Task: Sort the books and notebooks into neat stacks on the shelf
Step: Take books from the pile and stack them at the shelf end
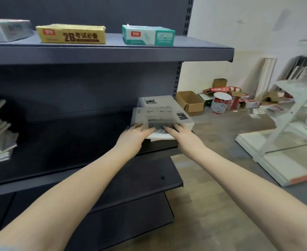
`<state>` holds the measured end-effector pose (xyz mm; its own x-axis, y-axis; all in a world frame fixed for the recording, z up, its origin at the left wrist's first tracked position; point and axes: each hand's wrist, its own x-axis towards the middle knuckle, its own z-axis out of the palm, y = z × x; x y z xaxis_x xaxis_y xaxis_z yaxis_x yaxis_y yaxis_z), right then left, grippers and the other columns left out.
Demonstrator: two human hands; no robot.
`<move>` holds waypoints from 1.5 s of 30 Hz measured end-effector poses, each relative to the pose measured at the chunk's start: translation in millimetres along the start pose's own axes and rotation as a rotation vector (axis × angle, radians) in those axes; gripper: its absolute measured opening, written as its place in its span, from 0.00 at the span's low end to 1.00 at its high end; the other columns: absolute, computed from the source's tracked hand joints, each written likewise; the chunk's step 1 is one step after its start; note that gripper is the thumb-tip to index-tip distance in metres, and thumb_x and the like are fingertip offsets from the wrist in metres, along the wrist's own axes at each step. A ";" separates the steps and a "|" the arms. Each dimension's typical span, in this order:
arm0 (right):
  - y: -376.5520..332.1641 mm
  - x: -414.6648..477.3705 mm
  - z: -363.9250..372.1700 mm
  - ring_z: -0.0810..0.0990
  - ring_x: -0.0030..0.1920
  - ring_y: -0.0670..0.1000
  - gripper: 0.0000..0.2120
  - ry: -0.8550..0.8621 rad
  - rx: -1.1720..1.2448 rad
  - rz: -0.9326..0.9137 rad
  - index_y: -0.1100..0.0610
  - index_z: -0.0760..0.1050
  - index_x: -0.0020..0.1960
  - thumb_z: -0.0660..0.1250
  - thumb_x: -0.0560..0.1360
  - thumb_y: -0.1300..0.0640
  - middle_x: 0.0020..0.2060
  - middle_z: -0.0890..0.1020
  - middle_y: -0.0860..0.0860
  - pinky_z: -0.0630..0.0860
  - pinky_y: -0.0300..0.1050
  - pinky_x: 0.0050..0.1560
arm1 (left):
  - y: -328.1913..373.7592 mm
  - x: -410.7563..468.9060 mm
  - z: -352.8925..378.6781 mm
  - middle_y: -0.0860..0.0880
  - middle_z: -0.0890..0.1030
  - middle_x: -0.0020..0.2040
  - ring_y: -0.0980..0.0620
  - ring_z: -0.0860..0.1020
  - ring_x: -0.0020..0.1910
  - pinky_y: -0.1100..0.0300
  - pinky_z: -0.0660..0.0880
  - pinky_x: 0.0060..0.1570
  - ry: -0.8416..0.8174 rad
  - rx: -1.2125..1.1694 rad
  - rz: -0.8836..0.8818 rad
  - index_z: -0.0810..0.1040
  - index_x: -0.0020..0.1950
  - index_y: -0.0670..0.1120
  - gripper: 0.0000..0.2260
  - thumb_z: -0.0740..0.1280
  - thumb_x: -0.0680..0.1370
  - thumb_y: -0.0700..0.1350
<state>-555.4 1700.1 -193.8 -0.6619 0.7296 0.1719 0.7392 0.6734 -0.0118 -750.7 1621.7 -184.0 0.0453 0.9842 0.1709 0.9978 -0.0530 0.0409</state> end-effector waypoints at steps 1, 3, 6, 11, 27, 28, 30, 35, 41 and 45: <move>5.7 -5.0 1.0 0.58 0.72 0.57 0.35 -0.033 -0.014 0.014 0.49 0.54 0.76 0.57 0.74 0.70 0.72 0.62 0.57 0.72 0.53 0.60 | 5.7 4.0 2.5 0.45 0.60 0.75 0.44 0.55 0.75 0.47 0.58 0.72 -0.037 0.014 0.015 0.55 0.76 0.57 0.35 0.57 0.75 0.30; 14.7 -15.3 4.6 0.60 0.71 0.57 0.33 -0.083 -0.035 0.027 0.48 0.53 0.76 0.57 0.75 0.67 0.72 0.62 0.56 0.72 0.52 0.59 | 16.1 8.5 9.7 0.42 0.61 0.74 0.43 0.56 0.74 0.48 0.52 0.74 -0.077 0.027 0.025 0.55 0.76 0.55 0.34 0.57 0.75 0.30; 31.3 -33.2 11.8 0.56 0.74 0.55 0.35 -0.086 -0.025 0.053 0.49 0.52 0.76 0.54 0.74 0.71 0.75 0.57 0.55 0.70 0.51 0.63 | 35.4 12.2 24.5 0.41 0.62 0.72 0.42 0.58 0.73 0.53 0.56 0.72 -0.076 -0.014 -0.008 0.56 0.76 0.52 0.33 0.57 0.75 0.30; 56.6 -48.4 26.6 0.53 0.76 0.54 0.27 -0.081 -0.061 0.065 0.55 0.51 0.77 0.53 0.80 0.64 0.76 0.56 0.55 0.56 0.47 0.72 | 48.2 19.2 27.8 0.42 0.59 0.74 0.43 0.55 0.75 0.53 0.60 0.69 -0.074 -0.084 -0.079 0.57 0.77 0.52 0.33 0.57 0.74 0.30; 71.7 -23.0 40.0 0.51 0.76 0.55 0.32 0.014 -0.011 0.056 0.59 0.48 0.77 0.53 0.76 0.69 0.76 0.52 0.56 0.48 0.46 0.74 | 57.1 64.3 32.7 0.45 0.59 0.76 0.47 0.61 0.73 0.52 0.67 0.65 -0.220 0.032 -0.137 0.56 0.76 0.44 0.37 0.68 0.74 0.57; 73.1 -21.2 40.5 0.50 0.76 0.56 0.32 0.010 -0.006 0.055 0.59 0.48 0.77 0.53 0.76 0.69 0.76 0.52 0.56 0.48 0.47 0.74 | 55.9 65.5 34.8 0.45 0.58 0.76 0.47 0.59 0.74 0.52 0.66 0.66 -0.211 0.021 -0.137 0.55 0.76 0.44 0.37 0.67 0.75 0.57; 75.3 -17.5 40.8 0.50 0.76 0.56 0.30 0.016 -0.002 0.051 0.60 0.48 0.77 0.52 0.77 0.68 0.76 0.52 0.56 0.48 0.49 0.75 | 55.0 65.8 40.7 0.45 0.57 0.77 0.47 0.55 0.75 0.53 0.62 0.69 -0.177 0.012 -0.132 0.53 0.77 0.43 0.36 0.64 0.77 0.57; 79.8 -0.7 50.5 0.74 0.62 0.67 0.21 0.058 0.047 0.082 0.67 0.71 0.65 0.59 0.72 0.66 0.63 0.75 0.65 0.72 0.59 0.60 | 58.3 64.6 59.9 0.44 0.52 0.78 0.47 0.49 0.77 0.55 0.50 0.74 -0.014 0.054 -0.152 0.49 0.78 0.43 0.34 0.56 0.79 0.61; 83.6 23.5 48.4 0.75 0.62 0.65 0.22 0.088 0.019 0.101 0.67 0.73 0.64 0.54 0.73 0.65 0.62 0.76 0.64 0.80 0.56 0.48 | 53.1 89.9 64.7 0.43 0.51 0.78 0.46 0.48 0.77 0.55 0.45 0.75 -0.037 0.001 -0.187 0.49 0.78 0.42 0.36 0.52 0.78 0.64; 90.1 36.8 43.3 0.51 0.76 0.58 0.27 0.029 0.016 0.094 0.61 0.51 0.76 0.53 0.78 0.67 0.76 0.54 0.57 0.57 0.49 0.72 | 50.3 100.3 68.9 0.42 0.51 0.78 0.46 0.47 0.76 0.54 0.43 0.75 -0.004 -0.045 -0.202 0.50 0.77 0.42 0.35 0.51 0.79 0.63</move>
<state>-518.6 1792.7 -231.2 -0.5858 0.7859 0.1980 0.7955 0.6043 -0.0448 -692.6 1729.4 -232.6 -0.1557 0.9762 0.1509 0.9833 0.1386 0.1178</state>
